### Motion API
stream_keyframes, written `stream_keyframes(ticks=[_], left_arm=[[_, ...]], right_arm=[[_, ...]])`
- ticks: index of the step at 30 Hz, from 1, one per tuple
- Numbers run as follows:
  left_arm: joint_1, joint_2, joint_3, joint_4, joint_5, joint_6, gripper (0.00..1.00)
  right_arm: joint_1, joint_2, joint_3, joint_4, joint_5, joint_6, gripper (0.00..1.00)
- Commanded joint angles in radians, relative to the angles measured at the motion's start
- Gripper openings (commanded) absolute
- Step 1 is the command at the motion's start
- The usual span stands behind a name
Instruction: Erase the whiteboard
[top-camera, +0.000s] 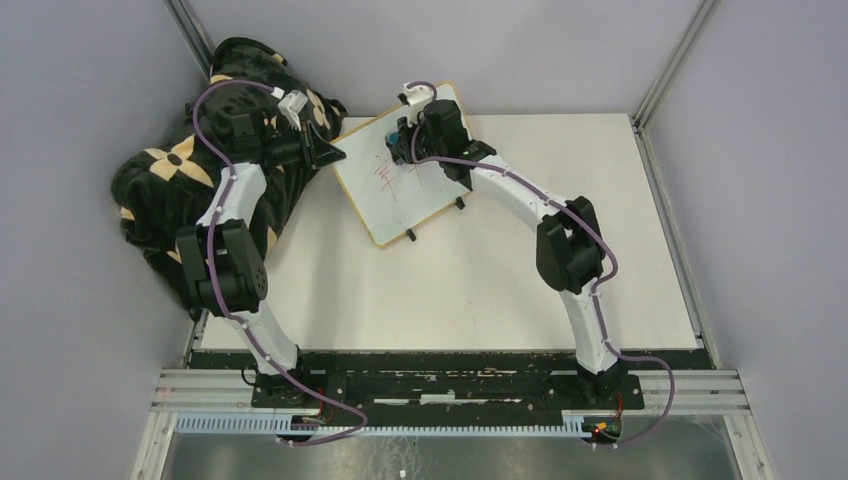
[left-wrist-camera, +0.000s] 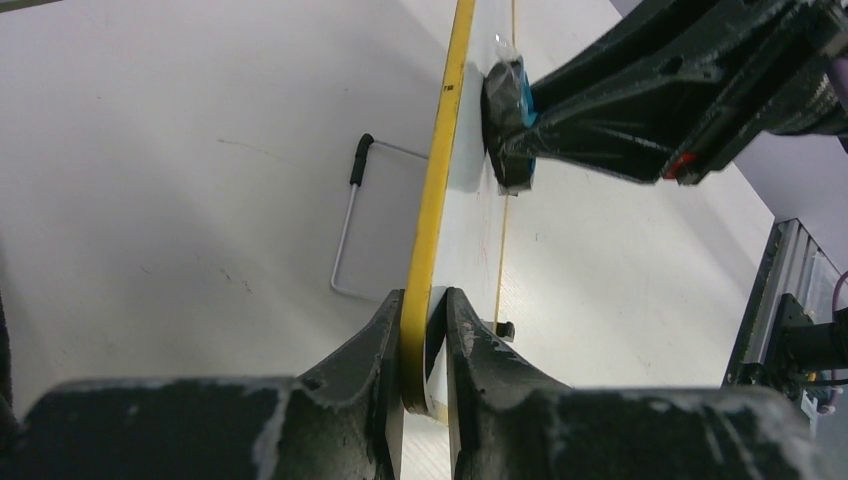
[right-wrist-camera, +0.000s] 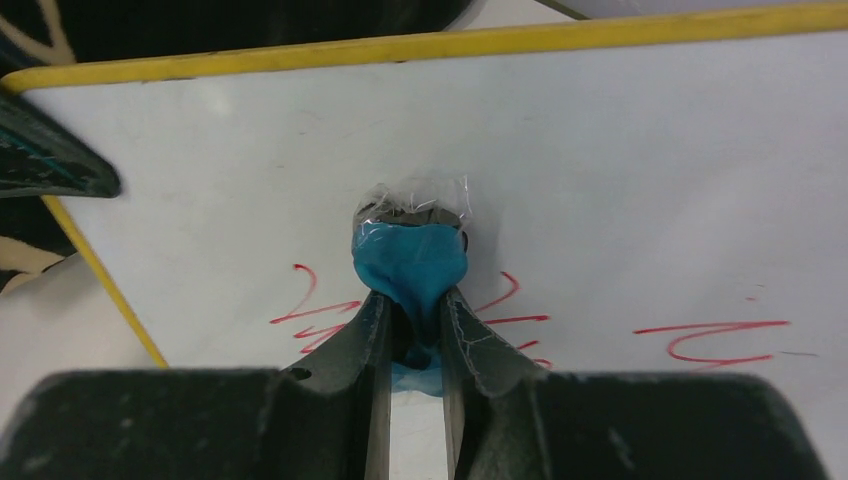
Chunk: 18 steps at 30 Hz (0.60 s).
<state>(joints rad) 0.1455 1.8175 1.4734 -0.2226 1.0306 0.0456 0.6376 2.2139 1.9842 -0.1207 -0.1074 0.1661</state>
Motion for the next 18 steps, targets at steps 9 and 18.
stream_keyframes(ticks=[9, 18], left_arm=[[-0.015, -0.037, 0.028, -0.041, -0.025, 0.1, 0.03], [-0.016, -0.032, 0.033, -0.047, -0.024, 0.098, 0.03]], right_arm=[[-0.24, -0.016, -0.053, 0.067, 0.153, 0.007, 0.01], [-0.21, -0.026, -0.075, 0.087, 0.085, 0.0, 0.01]])
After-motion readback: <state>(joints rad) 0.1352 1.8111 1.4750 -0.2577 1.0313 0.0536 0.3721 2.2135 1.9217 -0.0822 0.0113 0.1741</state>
